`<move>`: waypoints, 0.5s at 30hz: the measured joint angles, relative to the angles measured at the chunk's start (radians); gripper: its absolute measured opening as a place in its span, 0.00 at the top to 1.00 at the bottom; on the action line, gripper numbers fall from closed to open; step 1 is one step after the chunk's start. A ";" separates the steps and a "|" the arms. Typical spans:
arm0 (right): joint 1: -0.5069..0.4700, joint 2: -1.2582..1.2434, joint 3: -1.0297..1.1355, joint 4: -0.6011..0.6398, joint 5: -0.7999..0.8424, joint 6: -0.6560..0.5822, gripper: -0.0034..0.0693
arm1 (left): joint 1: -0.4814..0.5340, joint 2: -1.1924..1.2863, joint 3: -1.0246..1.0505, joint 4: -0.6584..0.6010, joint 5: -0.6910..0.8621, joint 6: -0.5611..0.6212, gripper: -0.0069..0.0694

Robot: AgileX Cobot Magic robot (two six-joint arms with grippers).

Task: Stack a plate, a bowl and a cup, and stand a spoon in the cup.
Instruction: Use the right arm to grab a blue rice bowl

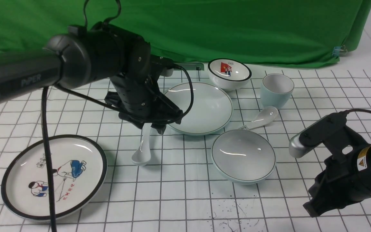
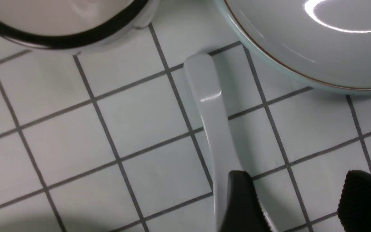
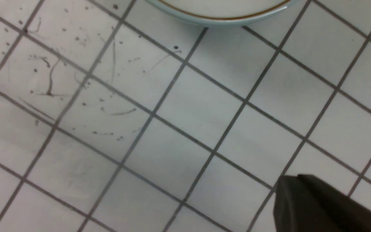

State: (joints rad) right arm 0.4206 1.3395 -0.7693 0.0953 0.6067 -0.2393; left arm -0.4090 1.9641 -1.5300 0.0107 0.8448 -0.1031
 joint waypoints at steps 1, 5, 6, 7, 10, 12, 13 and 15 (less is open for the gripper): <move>0.000 0.000 0.000 0.000 0.000 0.001 0.90 | 0.000 0.000 -0.001 0.003 -0.004 0.000 0.44; 0.000 0.000 0.000 0.001 -0.005 0.001 0.90 | 0.004 0.002 -0.032 0.044 0.002 -0.002 0.44; 0.000 0.000 0.000 0.001 -0.005 0.001 0.90 | 0.010 0.003 -0.047 0.048 0.008 -0.003 0.44; 0.000 0.000 0.000 0.001 -0.005 0.001 0.90 | 0.021 0.003 -0.071 0.048 0.018 -0.003 0.44; 0.001 0.000 0.000 0.001 -0.006 0.001 0.89 | 0.078 0.004 -0.160 0.019 0.061 -0.001 0.44; 0.001 0.000 0.000 0.002 -0.006 0.002 0.89 | 0.116 0.003 -0.203 -0.023 0.085 0.012 0.44; 0.001 0.000 0.000 0.002 -0.006 0.002 0.89 | 0.120 0.002 -0.207 -0.028 0.088 0.015 0.44; 0.001 0.000 0.000 0.003 -0.010 0.002 0.88 | 0.167 0.000 -0.234 -0.092 0.126 0.051 0.44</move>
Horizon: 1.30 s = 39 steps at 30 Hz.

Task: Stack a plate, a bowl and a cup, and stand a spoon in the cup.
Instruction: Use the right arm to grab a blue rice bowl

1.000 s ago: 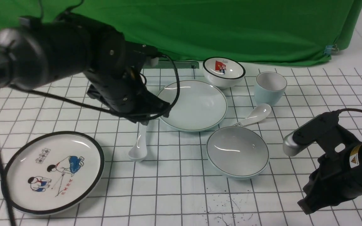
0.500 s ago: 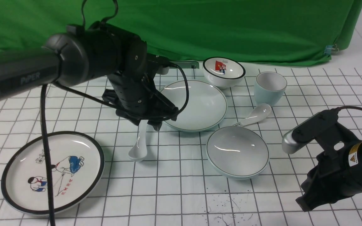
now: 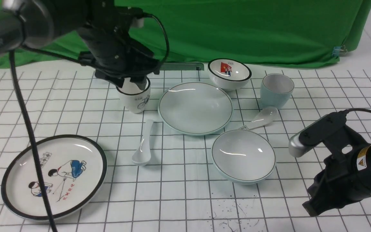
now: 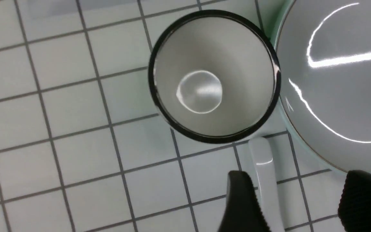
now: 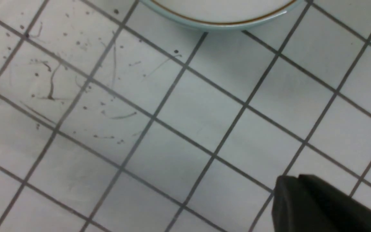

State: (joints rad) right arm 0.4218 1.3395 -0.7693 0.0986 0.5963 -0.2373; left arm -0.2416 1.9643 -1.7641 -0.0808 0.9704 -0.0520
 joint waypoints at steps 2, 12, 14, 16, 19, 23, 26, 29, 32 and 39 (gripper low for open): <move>0.000 0.000 0.000 0.001 -0.012 0.001 0.87 | 0.013 -0.001 -0.003 -0.022 0.035 0.029 0.44; 0.000 0.073 -0.096 0.056 -0.086 0.087 0.81 | 0.002 -0.112 0.045 -0.118 0.127 0.166 0.44; 0.000 0.117 -0.145 0.059 -0.090 0.094 0.74 | 0.002 -0.183 0.091 -0.127 0.089 0.167 0.45; 0.000 0.203 -0.222 0.061 -0.091 0.110 0.62 | 0.002 -0.333 0.197 -0.131 0.015 0.168 0.49; -0.001 0.294 -0.309 0.061 -0.092 0.118 0.48 | 0.002 -0.489 0.324 -0.132 -0.038 0.169 0.54; -0.013 0.428 -0.417 0.059 -0.079 0.121 0.37 | 0.002 -0.702 0.524 -0.100 -0.090 0.170 0.60; -0.028 0.507 -0.458 0.058 -0.078 0.125 0.37 | 0.002 -0.822 0.668 -0.042 -0.113 0.157 0.63; -0.041 0.566 -0.472 0.058 -0.070 0.133 0.48 | 0.002 -0.946 0.800 0.039 -0.119 0.125 0.64; -0.041 0.573 -0.475 0.059 -0.066 0.129 0.63 | 0.002 -0.999 0.857 0.075 -0.140 0.101 0.64; -0.036 0.525 -0.544 0.067 0.035 0.055 0.85 | 0.002 -1.068 1.006 0.121 -0.341 0.076 0.64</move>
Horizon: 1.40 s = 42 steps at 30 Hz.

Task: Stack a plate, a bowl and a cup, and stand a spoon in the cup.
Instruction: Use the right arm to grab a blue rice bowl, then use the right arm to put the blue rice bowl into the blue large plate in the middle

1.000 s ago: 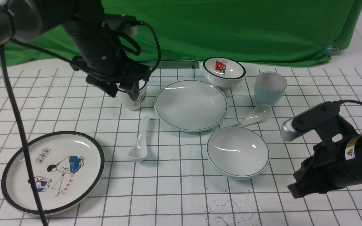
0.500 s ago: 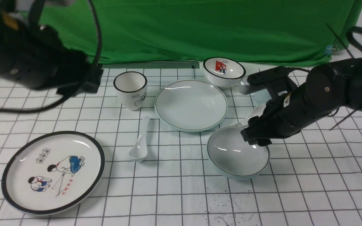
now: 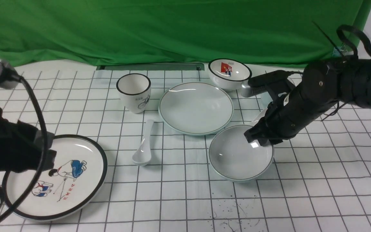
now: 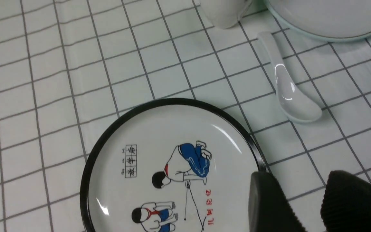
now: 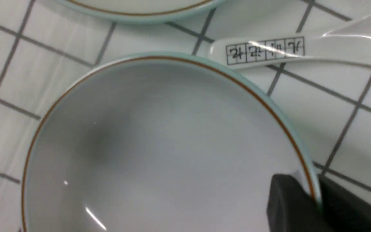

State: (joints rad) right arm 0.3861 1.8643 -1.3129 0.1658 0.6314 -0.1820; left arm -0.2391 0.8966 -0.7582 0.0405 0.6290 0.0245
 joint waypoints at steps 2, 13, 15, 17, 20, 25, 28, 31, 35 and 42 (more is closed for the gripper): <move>0.000 -0.009 -0.056 -0.008 0.075 -0.013 0.85 | 0.000 0.000 0.028 0.001 -0.054 0.000 0.64; 0.008 0.225 -0.556 0.083 0.084 0.008 0.85 | 0.000 0.003 0.059 -0.064 -0.168 0.000 0.64; 0.010 0.314 -0.642 0.087 0.095 0.041 0.85 | 0.000 0.003 0.059 -0.064 -0.162 0.000 0.64; 0.010 0.358 -0.681 0.087 0.109 0.058 0.85 | 0.000 0.003 0.059 -0.064 -0.154 0.000 0.64; 0.010 0.418 -0.745 0.087 0.133 0.081 0.85 | 0.000 0.003 0.059 -0.064 -0.142 0.000 0.64; 0.010 0.443 -0.757 0.088 0.139 0.100 0.85 | 0.000 0.003 0.059 -0.064 -0.157 0.000 0.64; 0.010 0.455 -0.759 0.088 0.139 0.111 0.85 | 0.000 0.007 0.059 -0.064 -0.166 0.000 0.63; 0.010 0.464 -0.759 0.088 0.139 0.115 0.84 | 0.000 0.018 0.059 -0.064 -0.172 0.000 0.63; 0.011 0.468 -0.759 0.088 0.135 0.118 0.80 | 0.000 0.024 0.059 -0.064 -0.172 0.000 0.63; 0.011 0.473 -0.763 0.089 0.102 0.110 0.68 | 0.000 0.024 0.059 -0.069 -0.172 0.000 0.62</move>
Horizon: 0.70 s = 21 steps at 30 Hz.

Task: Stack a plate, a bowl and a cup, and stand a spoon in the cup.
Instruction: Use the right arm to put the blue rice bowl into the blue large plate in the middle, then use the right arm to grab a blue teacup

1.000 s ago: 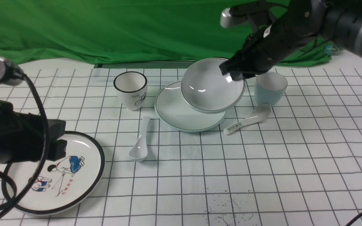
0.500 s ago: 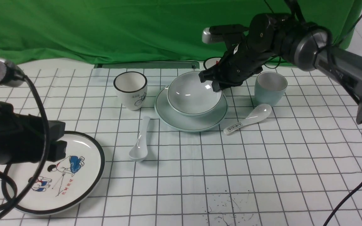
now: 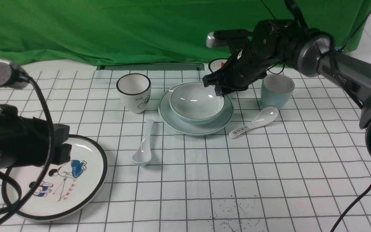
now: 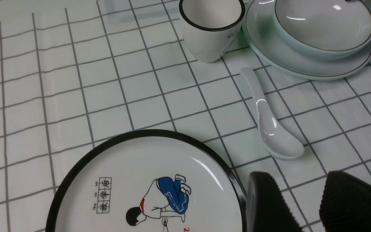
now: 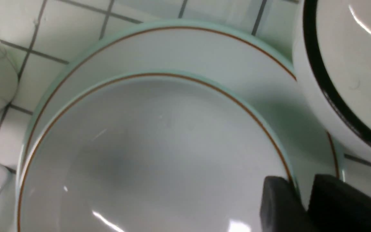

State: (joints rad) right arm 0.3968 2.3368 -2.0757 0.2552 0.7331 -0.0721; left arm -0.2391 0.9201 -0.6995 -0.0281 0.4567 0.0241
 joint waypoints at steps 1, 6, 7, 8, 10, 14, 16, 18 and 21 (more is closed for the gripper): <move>0.000 0.000 0.000 0.000 -0.001 0.000 0.64 | 0.000 0.000 0.000 0.000 0.000 0.000 0.62; -0.003 -0.031 -0.001 -0.006 0.020 -0.020 0.41 | 0.000 0.000 0.000 -0.001 0.002 0.000 0.62; -0.008 -0.051 -0.001 -0.024 0.039 -0.039 0.34 | 0.000 0.000 0.000 -0.001 0.003 0.000 0.62; -0.010 -0.061 -0.001 -0.028 0.041 -0.041 0.33 | 0.000 0.000 0.000 -0.001 0.005 0.000 0.62; -0.036 -0.123 -0.005 -0.117 0.081 -0.050 0.26 | 0.000 0.000 0.000 -0.003 0.009 0.000 0.62; -0.115 -0.173 -0.013 -0.226 0.132 0.001 0.25 | 0.000 0.000 0.000 -0.005 0.009 0.000 0.62; -0.175 -0.167 -0.013 -0.237 0.151 0.030 0.25 | 0.000 0.000 0.000 -0.012 0.009 0.000 0.61; -0.229 -0.144 -0.010 -0.218 0.162 0.046 0.26 | 0.000 0.000 0.000 -0.018 0.008 0.000 0.61; -0.258 -0.098 -0.008 -0.163 0.162 0.048 0.26 | 0.000 0.000 0.000 -0.019 -0.002 0.000 0.61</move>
State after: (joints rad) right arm 0.1393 2.2387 -2.0836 0.0922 0.8955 -0.0245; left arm -0.2391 0.9201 -0.6995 -0.0472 0.4550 0.0241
